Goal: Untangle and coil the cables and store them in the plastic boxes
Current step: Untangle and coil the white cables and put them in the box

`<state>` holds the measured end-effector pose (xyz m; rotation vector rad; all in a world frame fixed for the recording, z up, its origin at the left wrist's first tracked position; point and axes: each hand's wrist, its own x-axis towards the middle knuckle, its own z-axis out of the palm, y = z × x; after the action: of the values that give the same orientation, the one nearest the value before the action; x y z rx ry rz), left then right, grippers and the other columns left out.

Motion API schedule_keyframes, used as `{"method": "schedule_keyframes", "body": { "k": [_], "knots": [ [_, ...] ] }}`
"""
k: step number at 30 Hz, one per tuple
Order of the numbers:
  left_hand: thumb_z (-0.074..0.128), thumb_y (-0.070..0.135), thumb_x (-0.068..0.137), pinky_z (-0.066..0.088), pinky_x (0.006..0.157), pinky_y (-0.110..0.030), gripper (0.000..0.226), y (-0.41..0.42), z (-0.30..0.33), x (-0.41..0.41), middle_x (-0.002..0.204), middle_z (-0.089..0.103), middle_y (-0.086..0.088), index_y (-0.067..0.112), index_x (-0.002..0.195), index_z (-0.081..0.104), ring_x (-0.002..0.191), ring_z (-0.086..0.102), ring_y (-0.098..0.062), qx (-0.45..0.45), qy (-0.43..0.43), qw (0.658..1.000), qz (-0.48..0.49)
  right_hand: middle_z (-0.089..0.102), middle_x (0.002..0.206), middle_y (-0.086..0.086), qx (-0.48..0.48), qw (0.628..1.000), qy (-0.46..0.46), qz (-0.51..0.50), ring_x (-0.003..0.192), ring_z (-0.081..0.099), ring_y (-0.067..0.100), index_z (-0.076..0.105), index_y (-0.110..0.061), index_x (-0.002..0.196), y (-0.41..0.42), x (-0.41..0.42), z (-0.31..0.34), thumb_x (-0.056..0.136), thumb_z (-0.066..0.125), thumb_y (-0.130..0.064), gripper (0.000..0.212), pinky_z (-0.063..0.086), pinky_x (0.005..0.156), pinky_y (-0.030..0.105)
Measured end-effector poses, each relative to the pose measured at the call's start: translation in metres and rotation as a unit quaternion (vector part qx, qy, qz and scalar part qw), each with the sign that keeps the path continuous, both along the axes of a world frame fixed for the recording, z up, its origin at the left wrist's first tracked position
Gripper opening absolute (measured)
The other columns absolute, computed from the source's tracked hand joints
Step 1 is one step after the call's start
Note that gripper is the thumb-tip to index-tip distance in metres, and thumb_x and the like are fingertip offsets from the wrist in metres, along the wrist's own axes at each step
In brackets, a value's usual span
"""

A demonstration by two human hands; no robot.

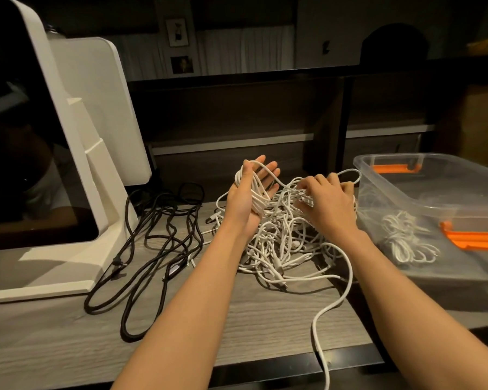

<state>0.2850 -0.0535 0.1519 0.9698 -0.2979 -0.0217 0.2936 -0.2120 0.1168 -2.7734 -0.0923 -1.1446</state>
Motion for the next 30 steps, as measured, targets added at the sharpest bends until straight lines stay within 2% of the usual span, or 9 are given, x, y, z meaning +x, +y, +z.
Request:
{"method": "schedule_keyframes", "body": {
  "k": [4,6,10,13,17,19,21,25,30],
  "knots": [
    [0.033,0.038,0.104,0.056,0.088,-0.034,0.038,0.001,-0.002,0.001,0.104,0.072,-0.004,0.015,0.113,0.062,0.1,0.069,-0.014,0.009,0.004,1.0,0.002,0.06,0.11,0.003,0.006,0.999,-0.007,0.037,0.107,0.048,0.027,0.063,-0.022,0.116,0.002,0.001,-0.001,0.089,0.064,-0.031,0.028,0.032,0.086,0.04],
    [0.037,0.039,0.103,0.058,0.085,-0.034,0.039,0.0,-0.002,0.001,0.093,0.072,-0.005,0.011,0.103,0.064,0.089,0.071,-0.014,0.003,0.012,1.0,0.003,0.057,0.114,0.002,0.01,1.0,0.014,0.019,0.111,0.045,0.026,0.062,-0.023,0.117,0.002,-0.001,0.0,0.089,0.063,-0.035,0.031,0.031,0.09,0.04],
    [0.043,0.043,0.101,0.056,0.059,-0.025,0.04,0.004,0.006,0.001,0.064,0.058,0.003,0.013,0.082,0.06,0.055,0.057,-0.007,-0.058,0.063,0.996,-0.034,0.048,0.128,0.001,-0.002,0.994,0.105,-0.019,0.127,0.033,0.027,0.056,-0.03,0.124,-0.002,-0.002,-0.002,0.092,0.055,-0.044,0.035,0.027,0.101,0.044],
    [0.049,0.041,0.099,0.043,0.043,-0.017,0.037,0.005,0.003,0.005,0.06,0.049,0.003,0.013,0.077,0.055,0.045,0.044,-0.005,-0.029,0.132,0.991,-0.019,0.055,0.121,-0.001,0.054,0.996,0.073,0.012,0.125,0.037,0.024,0.062,-0.029,0.116,-0.004,-0.002,-0.002,0.092,0.058,-0.036,0.026,0.026,0.101,0.042],
    [0.058,0.038,0.096,0.038,0.042,-0.017,0.036,0.008,-0.004,0.011,0.057,0.046,0.002,0.014,0.07,0.051,0.046,0.043,-0.007,0.066,0.152,0.986,0.032,0.066,0.091,-0.004,0.168,0.976,-0.074,0.117,0.092,0.057,0.017,0.071,-0.02,0.093,0.001,-0.005,0.004,0.086,0.068,-0.023,0.008,0.029,0.086,0.035],
    [0.06,0.039,0.095,0.04,0.045,-0.018,0.034,0.007,-0.005,0.009,0.059,0.05,0.001,0.014,0.072,0.053,0.05,0.048,-0.009,0.196,0.087,0.975,0.059,0.065,0.076,-0.004,0.233,0.947,-0.095,0.201,0.069,0.058,0.01,0.069,-0.02,0.09,0.008,-0.009,0.009,0.085,0.071,-0.022,0.006,0.043,0.076,0.036],
    [0.058,0.046,0.094,0.042,0.05,-0.019,0.036,0.004,-0.007,0.006,0.064,0.057,0.001,0.016,0.074,0.055,0.053,0.054,-0.008,0.32,0.012,0.945,0.071,0.063,0.068,0.001,0.29,0.921,-0.086,0.247,0.057,0.054,0.011,0.066,-0.023,0.093,0.015,-0.013,0.013,0.086,0.069,-0.024,0.007,0.048,0.06,0.036],
    [0.044,0.058,0.095,0.042,0.049,-0.018,0.049,0.001,-0.005,0.006,0.063,0.063,-0.002,0.015,0.072,0.053,0.05,0.059,-0.008,0.429,-0.061,0.9,0.049,0.055,0.061,-0.001,0.323,0.909,-0.061,0.254,0.054,0.049,0.013,0.063,-0.027,0.099,0.018,-0.015,0.015,0.087,0.068,-0.02,0.014,0.042,0.053,0.032],
    [0.029,0.068,0.091,0.052,0.057,-0.025,0.064,-0.003,-0.004,0.003,0.06,0.055,-0.006,0.012,0.066,0.046,0.048,0.059,-0.013,0.48,-0.074,0.872,-0.057,0.039,0.061,-0.003,0.445,0.845,0.008,0.296,0.053,0.039,0.004,0.054,-0.02,0.111,0.019,-0.01,0.018,0.088,0.059,0.0,0.032,0.04,0.056,0.018]
  ]
}}
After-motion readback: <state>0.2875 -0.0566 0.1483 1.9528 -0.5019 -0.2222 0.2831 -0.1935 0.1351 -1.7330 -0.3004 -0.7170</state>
